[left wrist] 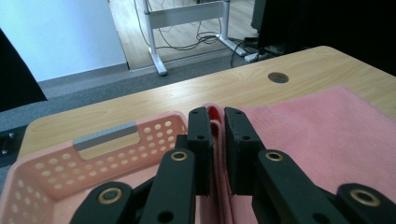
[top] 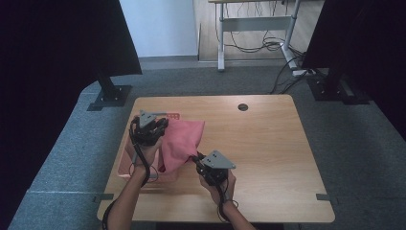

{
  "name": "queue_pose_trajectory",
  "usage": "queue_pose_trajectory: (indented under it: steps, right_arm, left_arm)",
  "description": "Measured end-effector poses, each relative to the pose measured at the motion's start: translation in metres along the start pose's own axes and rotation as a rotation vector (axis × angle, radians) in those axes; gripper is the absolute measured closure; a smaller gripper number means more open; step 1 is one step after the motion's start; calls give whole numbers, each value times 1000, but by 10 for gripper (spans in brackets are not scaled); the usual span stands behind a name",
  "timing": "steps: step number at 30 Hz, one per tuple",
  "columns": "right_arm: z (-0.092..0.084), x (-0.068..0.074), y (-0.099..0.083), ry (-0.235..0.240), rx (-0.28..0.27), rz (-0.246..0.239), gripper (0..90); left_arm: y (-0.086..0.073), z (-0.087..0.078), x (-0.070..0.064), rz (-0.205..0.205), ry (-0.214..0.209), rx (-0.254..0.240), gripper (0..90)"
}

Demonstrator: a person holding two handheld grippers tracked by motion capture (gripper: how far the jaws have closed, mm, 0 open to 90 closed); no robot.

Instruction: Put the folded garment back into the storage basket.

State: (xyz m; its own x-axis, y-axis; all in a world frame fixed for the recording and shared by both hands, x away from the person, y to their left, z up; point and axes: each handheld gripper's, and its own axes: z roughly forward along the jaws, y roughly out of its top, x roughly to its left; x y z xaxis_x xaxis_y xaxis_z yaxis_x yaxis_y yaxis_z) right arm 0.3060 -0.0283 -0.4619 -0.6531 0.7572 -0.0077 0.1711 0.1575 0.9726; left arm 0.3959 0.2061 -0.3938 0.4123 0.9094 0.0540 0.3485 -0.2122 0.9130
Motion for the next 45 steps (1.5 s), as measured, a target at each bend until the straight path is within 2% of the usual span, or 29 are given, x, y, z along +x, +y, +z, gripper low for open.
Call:
queue_pose_trajectory:
  steps: [45]
  right_arm:
    - [37, 21, 4, 54, 7, 8, 822]
  left_arm:
    - [-11, -8, 33, -27, 57, 14, 812]
